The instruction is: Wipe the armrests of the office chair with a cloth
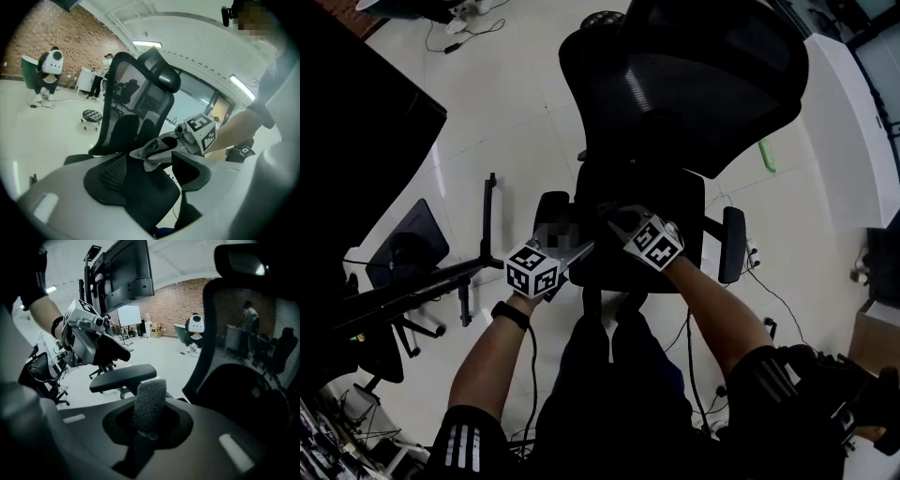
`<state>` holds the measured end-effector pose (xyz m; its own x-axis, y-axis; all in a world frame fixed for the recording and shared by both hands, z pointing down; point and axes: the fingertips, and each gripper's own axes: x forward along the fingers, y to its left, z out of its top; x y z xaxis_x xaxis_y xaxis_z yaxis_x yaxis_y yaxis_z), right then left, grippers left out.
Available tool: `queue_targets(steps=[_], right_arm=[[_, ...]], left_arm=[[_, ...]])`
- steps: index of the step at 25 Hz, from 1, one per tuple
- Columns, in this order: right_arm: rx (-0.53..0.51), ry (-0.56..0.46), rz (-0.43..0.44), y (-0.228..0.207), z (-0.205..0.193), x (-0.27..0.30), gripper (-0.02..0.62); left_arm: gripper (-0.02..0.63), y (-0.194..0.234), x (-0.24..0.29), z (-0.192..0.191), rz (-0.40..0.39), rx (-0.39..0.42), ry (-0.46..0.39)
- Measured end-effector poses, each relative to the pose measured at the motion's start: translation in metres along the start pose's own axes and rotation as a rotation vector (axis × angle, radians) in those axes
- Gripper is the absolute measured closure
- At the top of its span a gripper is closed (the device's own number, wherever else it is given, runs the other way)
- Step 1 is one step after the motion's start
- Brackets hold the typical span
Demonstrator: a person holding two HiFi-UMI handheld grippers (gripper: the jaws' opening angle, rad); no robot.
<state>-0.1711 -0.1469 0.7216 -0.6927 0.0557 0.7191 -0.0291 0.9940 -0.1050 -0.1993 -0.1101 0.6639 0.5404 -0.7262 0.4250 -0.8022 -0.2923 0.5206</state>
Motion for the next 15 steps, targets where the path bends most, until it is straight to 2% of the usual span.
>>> queue_targets(steps=[4, 8, 15], right_arm=[[-0.078, 0.006, 0.047, 0.009, 0.041, 0.039, 0.558], [-0.060, 0.010, 0.070, 0.012, 0.073, 0.074, 0.557], [-0.079, 0.089, 0.056, 0.012, 0.091, 0.124, 0.557]], left_arm=[[0.282, 0.040, -0.030, 0.005, 0.060, -0.012, -0.024], [0.282, 0.065, -0.053, 0.003, 0.101, -0.029, -0.042], [0.281, 0.092, -0.077, -0.009, 0.130, -0.057, -0.057]])
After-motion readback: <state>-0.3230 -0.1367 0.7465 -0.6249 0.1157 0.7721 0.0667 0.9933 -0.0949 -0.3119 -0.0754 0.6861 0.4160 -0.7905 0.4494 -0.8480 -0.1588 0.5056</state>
